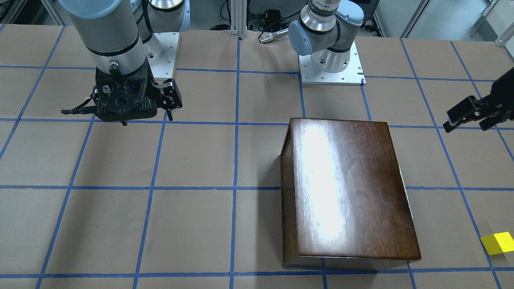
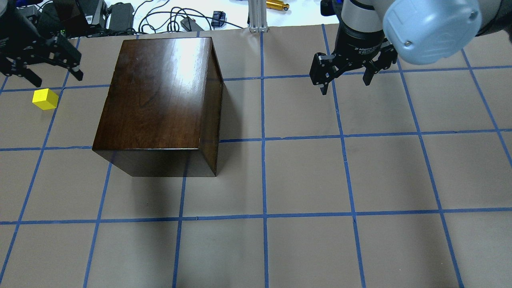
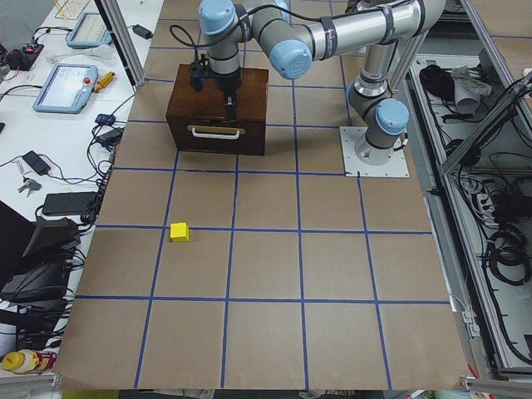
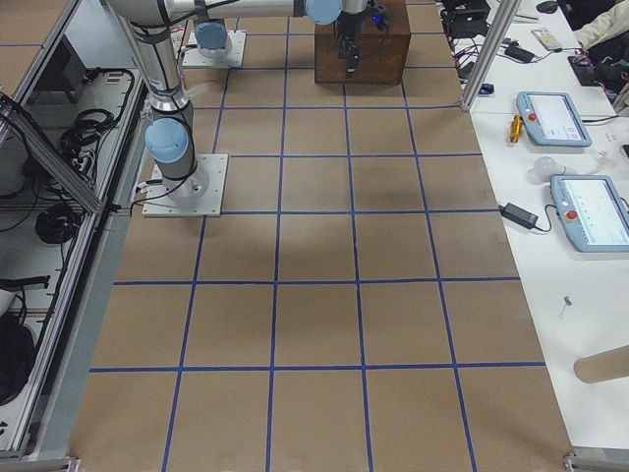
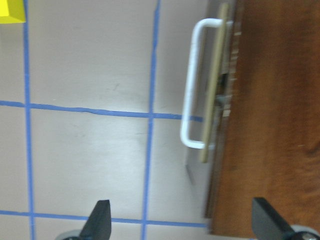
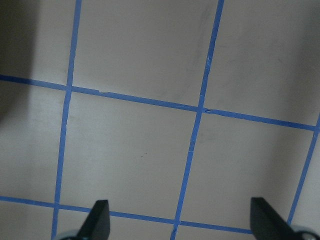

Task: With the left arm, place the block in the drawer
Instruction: 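Move the left gripper toward the white drawer handle on the cabinet side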

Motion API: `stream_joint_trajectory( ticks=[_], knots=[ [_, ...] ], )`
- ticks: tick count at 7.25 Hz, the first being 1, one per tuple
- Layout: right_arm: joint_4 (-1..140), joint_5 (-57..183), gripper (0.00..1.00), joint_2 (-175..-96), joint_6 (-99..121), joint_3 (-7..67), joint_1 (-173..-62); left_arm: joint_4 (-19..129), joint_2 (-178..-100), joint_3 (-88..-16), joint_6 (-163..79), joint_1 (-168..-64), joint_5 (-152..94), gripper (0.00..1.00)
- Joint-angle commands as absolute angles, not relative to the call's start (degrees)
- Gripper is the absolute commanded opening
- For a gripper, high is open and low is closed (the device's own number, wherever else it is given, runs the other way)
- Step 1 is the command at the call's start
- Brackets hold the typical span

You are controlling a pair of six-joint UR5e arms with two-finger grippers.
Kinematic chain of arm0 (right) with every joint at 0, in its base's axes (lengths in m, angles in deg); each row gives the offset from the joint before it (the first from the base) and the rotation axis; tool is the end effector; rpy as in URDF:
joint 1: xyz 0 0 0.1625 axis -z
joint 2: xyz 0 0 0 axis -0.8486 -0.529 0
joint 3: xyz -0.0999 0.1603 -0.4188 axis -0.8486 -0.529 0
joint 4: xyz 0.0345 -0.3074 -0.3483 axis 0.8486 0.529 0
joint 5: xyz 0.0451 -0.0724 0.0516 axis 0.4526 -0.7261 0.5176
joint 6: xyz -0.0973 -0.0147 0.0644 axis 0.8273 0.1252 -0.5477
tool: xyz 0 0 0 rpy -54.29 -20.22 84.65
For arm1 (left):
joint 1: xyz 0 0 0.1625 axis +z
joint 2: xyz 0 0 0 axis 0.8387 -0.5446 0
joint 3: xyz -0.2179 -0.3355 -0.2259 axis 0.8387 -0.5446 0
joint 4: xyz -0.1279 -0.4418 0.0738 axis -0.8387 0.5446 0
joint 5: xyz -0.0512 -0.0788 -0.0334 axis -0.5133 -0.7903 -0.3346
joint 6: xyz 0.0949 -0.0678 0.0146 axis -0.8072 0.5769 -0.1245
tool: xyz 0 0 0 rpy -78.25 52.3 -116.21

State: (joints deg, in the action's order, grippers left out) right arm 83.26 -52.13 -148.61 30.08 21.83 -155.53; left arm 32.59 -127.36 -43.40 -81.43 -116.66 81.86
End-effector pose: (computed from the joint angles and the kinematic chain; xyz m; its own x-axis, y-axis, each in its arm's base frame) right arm 0.2063 -0.5784 0.4839 -0.9836 -0.1771 0.0328 -0.1765 0.9841 0.0213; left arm 0.1877 -0.5868 0.4915 -0.9942 -0.1013 0.0363 -0.0992 0.9935 0.0563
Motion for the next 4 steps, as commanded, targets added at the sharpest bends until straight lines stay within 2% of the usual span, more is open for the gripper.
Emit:
stream_joint_trajectory(
  ticks=[1, 3, 4],
  knots=[
    [83.3, -52.1, 1.0, -148.6, 30.1, 21.8, -155.5, 31.7, -128.1, -44.9, -88.6, -109.7, 81.9, 1.0],
    [83.3, -52.1, 1.0, -148.6, 30.1, 21.8, -155.5, 30.2, -130.9, -44.7, -89.1, -109.7, 78.3, 1.0],
    [83.3, -52.1, 1.0, -148.6, 30.1, 21.8, -155.5, 28.4, -134.7, -44.3, -92.3, -109.7, 73.9, 1.0]
  ],
)
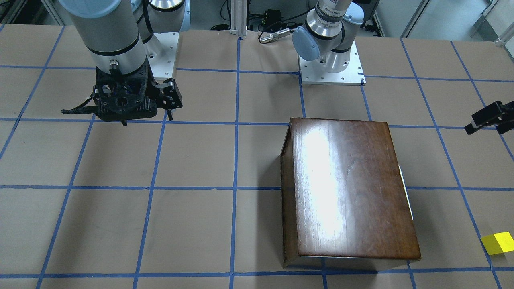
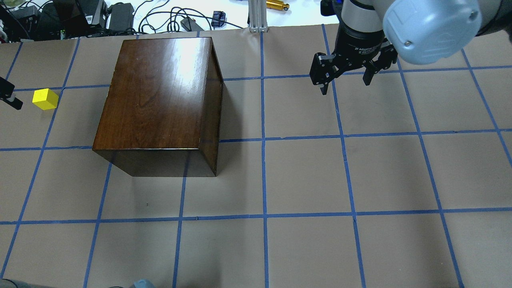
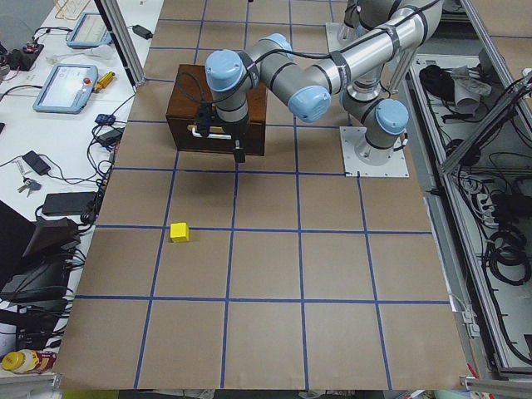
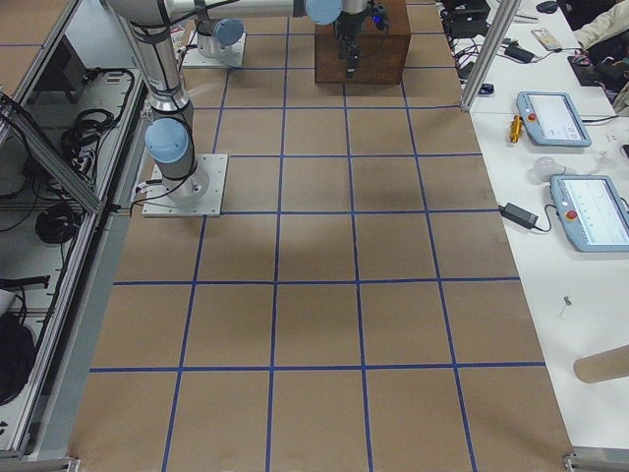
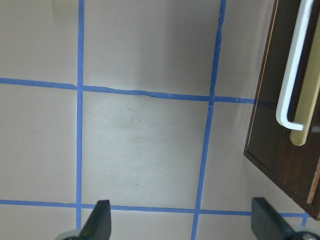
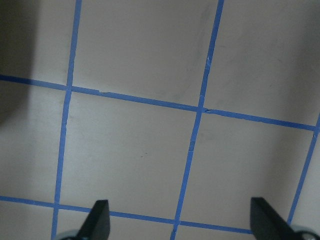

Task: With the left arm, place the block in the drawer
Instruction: 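Move the left gripper toward the white drawer handle on the cabinet side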

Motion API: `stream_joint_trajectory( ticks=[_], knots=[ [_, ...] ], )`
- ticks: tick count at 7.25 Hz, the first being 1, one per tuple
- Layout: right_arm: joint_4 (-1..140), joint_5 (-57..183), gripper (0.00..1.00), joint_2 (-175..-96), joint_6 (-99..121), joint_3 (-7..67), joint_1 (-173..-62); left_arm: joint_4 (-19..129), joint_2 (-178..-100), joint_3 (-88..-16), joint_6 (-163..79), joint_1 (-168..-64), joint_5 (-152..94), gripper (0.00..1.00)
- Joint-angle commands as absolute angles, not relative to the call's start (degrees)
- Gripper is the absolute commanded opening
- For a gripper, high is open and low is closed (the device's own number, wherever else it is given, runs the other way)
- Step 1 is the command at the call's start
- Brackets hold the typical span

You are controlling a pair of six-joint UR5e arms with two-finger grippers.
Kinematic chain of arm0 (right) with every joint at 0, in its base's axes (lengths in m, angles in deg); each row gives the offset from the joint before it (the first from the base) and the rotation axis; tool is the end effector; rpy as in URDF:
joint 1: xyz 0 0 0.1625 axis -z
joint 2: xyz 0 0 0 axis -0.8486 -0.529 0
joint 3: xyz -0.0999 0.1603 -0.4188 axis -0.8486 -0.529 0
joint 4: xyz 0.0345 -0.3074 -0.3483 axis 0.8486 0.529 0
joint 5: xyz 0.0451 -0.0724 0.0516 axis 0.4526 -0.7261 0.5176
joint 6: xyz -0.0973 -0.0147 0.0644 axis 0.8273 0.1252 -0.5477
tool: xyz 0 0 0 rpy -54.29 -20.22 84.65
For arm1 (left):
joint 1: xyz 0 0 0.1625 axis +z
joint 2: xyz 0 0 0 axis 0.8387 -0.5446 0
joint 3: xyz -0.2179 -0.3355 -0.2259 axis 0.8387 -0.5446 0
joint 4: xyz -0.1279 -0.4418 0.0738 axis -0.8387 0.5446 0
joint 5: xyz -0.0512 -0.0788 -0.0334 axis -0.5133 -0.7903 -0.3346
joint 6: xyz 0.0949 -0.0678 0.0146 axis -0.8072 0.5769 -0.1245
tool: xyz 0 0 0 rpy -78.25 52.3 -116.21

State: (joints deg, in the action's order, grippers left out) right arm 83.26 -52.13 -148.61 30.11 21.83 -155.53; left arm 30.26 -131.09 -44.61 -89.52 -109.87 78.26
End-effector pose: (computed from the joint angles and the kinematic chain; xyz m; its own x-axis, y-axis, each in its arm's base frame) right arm 0.2063 -0.5784 0.4839 -0.9835 -0.1777 0.0328 -0.1770 0.9840 0.0214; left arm 0.2631 -0.5824 0.4443 -0.9891 -0.0842 0.1208 -0.0780 0.9954 0.0552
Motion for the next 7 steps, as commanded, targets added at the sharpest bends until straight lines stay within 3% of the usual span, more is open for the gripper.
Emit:
stream_joint_trajectory(
  ticks=[1, 3, 7],
  knots=[
    [83.3, -52.1, 1.0, -148.6, 30.0, 21.8, -155.5, 23.8, -139.3, -44.1, -96.2, -109.8, 71.6, 1.0],
    [83.3, -52.1, 1.0, -148.6, 30.0, 21.8, -155.5, 24.0, -145.4, -38.3, -96.4, -110.9, 63.1, 1.0],
    [83.3, -52.1, 1.0, -148.6, 30.0, 21.8, -155.5, 28.7, -147.8, -38.2, -97.2, -116.5, 61.0, 1.0]
  ],
)
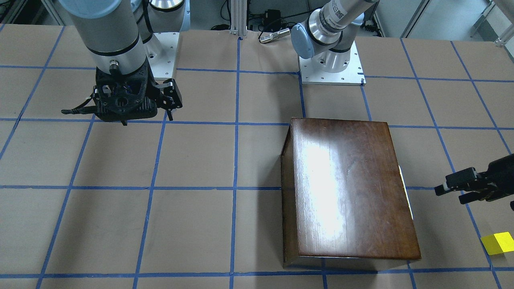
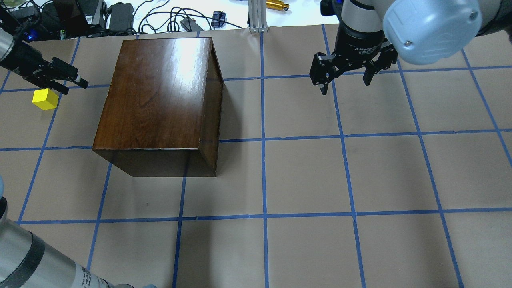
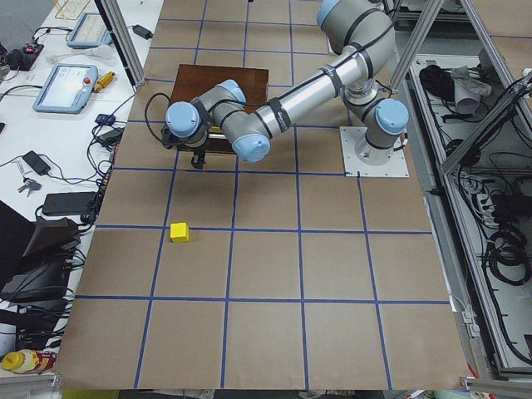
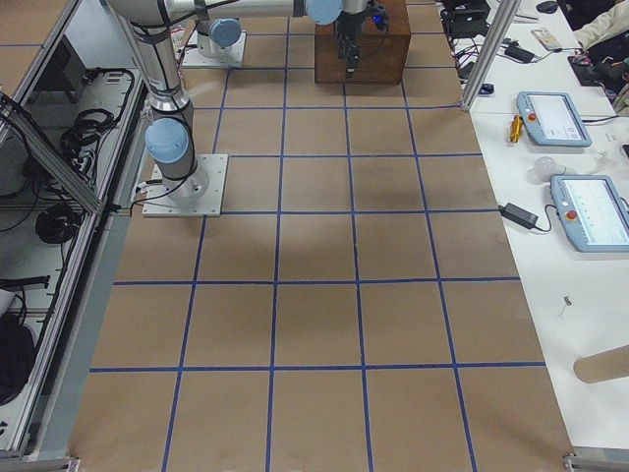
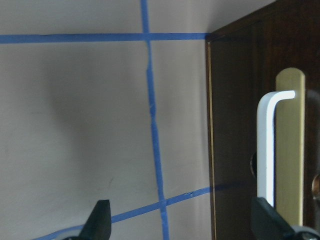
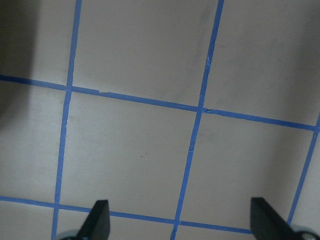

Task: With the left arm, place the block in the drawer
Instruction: 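Grasp the white drawer handle with the left gripper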

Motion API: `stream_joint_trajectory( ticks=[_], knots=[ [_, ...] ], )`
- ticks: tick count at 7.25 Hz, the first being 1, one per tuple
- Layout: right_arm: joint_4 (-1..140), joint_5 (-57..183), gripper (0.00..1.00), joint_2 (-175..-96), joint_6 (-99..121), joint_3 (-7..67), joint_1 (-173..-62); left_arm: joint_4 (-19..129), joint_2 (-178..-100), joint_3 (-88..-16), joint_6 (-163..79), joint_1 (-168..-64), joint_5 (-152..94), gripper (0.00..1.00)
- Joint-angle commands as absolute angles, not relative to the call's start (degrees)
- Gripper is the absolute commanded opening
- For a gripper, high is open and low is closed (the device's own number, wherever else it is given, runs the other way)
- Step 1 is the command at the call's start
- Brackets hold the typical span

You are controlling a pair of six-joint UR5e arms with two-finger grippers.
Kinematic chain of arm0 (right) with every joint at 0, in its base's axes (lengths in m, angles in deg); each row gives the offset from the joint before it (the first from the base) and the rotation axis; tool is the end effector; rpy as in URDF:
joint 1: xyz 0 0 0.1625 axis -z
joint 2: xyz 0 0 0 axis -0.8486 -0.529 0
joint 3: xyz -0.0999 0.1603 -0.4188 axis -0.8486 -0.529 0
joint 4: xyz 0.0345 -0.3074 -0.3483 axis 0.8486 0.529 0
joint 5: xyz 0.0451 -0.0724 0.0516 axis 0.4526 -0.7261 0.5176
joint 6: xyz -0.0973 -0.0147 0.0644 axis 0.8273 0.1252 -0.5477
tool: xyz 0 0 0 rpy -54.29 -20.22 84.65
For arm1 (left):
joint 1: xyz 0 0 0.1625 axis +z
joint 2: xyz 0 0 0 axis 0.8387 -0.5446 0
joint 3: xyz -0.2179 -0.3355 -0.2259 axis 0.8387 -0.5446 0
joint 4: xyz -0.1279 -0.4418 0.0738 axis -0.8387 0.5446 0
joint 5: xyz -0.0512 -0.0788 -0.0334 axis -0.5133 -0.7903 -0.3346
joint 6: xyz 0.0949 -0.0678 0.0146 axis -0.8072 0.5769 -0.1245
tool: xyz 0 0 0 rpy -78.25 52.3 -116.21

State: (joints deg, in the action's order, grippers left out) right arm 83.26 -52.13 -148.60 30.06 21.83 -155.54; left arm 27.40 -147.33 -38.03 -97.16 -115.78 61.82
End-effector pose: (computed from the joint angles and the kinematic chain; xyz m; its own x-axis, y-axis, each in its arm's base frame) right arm 0.2064 -0.5784 0.4838 -0.9837 -0.1770 0.0328 -0.1763 0.9841 0.0215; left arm 0.2229 -0.7046 0.3241 -0.9051 0.1165 0.4089 0.1065 0.9932 -0.0474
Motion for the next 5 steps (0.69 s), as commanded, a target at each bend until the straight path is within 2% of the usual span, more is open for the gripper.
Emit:
stream_joint_trajectory(
  ticks=[1, 5],
  knots=[
    [83.3, -52.1, 1.0, -148.6, 30.1, 21.8, -155.5, 30.0, -148.2, -38.5, -97.2, -116.7, 61.0, 1.0],
    [83.3, -52.1, 1.0, -148.6, 30.0, 21.8, -155.5, 30.0, -149.2, -40.2, -96.8, -118.9, 61.1, 1.0]
  ],
)
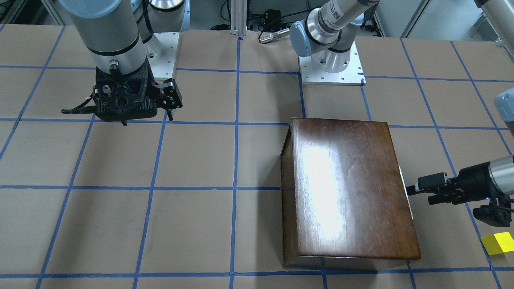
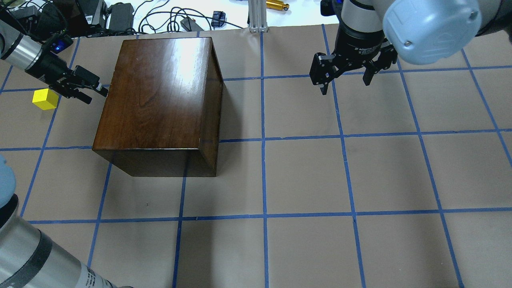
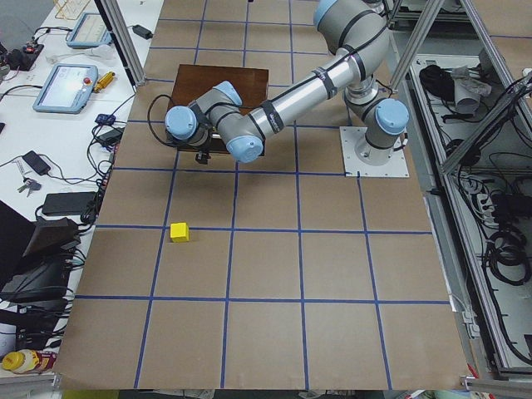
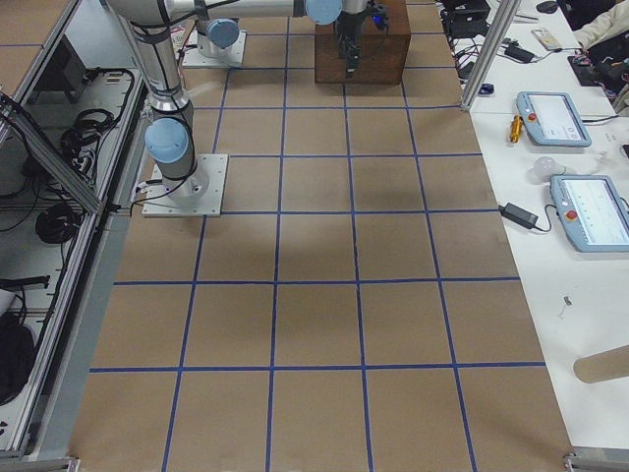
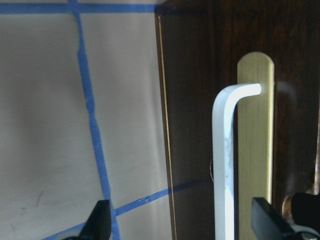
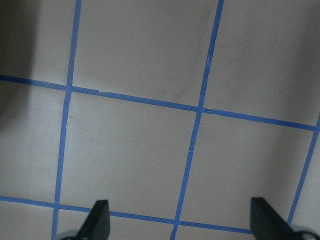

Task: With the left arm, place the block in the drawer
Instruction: 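Grasp the white drawer handle with the left gripper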

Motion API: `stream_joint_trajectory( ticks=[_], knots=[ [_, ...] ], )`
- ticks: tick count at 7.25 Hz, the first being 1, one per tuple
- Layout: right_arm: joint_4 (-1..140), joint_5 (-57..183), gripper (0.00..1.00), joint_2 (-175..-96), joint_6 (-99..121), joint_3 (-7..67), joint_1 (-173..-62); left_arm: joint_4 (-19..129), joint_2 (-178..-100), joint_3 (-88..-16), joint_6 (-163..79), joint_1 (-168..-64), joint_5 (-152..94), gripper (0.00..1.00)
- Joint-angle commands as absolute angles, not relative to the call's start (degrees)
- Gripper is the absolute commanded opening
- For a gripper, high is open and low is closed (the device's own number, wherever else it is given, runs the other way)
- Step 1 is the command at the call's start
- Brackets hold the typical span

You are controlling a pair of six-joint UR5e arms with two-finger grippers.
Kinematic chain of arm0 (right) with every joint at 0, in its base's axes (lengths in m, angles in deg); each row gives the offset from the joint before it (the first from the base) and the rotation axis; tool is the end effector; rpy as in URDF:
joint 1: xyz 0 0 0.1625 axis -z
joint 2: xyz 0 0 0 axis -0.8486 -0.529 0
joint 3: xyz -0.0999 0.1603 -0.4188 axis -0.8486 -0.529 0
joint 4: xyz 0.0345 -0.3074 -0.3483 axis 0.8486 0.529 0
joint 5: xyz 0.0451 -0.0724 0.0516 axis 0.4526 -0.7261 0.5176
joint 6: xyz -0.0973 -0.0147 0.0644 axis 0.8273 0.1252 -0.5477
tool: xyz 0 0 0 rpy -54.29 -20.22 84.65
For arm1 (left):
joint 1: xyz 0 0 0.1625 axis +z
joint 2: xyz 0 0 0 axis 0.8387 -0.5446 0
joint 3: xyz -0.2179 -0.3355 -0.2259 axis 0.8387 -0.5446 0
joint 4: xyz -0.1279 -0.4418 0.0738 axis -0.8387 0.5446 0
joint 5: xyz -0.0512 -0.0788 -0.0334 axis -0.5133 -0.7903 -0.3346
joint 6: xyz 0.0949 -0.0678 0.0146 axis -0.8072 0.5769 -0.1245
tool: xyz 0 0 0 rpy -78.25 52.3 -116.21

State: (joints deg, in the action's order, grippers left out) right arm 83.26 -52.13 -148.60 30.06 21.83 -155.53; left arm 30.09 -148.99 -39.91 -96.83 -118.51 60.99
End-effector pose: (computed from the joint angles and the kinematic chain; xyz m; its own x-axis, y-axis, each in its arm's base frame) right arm 0.2063 -0.5785 0.4838 -0.9837 -0.1768 0.0328 -0.1762 0.9841 0.0215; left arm 0.1827 -0.7060 0.2849 -0.8715 0.1107 0.4777 0.1441 0.9890 0.0336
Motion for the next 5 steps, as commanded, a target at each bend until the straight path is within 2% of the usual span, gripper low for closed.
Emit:
stream_joint_trajectory(
  ticks=[1, 5],
  knots=[
    [83.3, -52.1, 1.0, -148.6, 30.1, 21.8, -155.5, 29.6, -149.8, -40.1, -96.8, -118.9, 61.1, 1.0],
    [83.3, -52.1, 1.0, -148.6, 30.1, 21.8, -155.5, 29.6, -152.0, -40.2, -96.3, -118.8, 61.4, 1.0]
  ],
)
